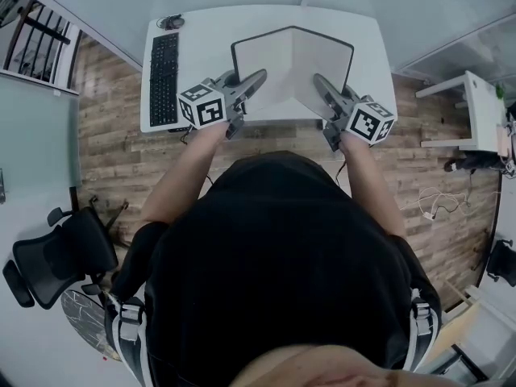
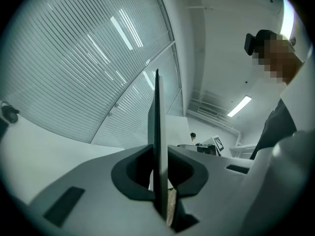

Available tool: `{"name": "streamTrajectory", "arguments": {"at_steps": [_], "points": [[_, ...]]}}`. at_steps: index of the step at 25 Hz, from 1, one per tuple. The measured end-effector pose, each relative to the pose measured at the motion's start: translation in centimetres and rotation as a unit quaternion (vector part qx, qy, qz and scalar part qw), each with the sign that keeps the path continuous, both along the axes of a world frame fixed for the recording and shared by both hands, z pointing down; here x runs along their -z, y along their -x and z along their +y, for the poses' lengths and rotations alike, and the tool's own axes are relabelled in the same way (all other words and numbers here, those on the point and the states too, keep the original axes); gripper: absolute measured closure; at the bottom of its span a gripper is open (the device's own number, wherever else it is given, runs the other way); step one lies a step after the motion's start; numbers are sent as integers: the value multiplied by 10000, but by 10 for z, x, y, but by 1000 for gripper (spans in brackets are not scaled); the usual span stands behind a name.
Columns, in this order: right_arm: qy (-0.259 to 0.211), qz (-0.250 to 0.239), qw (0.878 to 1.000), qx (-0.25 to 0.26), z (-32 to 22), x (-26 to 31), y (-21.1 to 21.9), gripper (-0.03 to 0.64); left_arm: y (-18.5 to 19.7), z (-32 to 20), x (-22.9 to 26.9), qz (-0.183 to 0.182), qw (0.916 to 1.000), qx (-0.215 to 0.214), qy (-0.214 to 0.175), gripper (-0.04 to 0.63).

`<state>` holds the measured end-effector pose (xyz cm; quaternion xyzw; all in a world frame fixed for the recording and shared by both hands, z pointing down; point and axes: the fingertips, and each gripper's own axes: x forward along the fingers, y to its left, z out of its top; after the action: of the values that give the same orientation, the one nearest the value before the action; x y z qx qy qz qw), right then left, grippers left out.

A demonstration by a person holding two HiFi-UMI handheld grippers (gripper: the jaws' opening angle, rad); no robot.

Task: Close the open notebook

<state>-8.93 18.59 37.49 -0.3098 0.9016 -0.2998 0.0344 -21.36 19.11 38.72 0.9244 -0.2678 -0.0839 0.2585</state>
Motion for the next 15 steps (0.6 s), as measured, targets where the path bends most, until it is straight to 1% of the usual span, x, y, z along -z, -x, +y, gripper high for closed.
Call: {"name": "streamTrajectory", "arguments": {"at_steps": [3,7,10,15], "points": [[-12,-49,10000,-11,-2,1,0,557,-1,-2,2,9,10000,-74,37,538],[44,-143,9999,-25,-14,-7,-20,557,-20,-15,-2,-44,9999,-121,106,538],[52,-170,9998,-30,-14,-6,-19,557,-19,-14,-1,-77,9998,-155,101,540],[71,-254,9996,55,-39,-7,-34,557,-34,-38,0,-128,9998,-105,114,540]]}}
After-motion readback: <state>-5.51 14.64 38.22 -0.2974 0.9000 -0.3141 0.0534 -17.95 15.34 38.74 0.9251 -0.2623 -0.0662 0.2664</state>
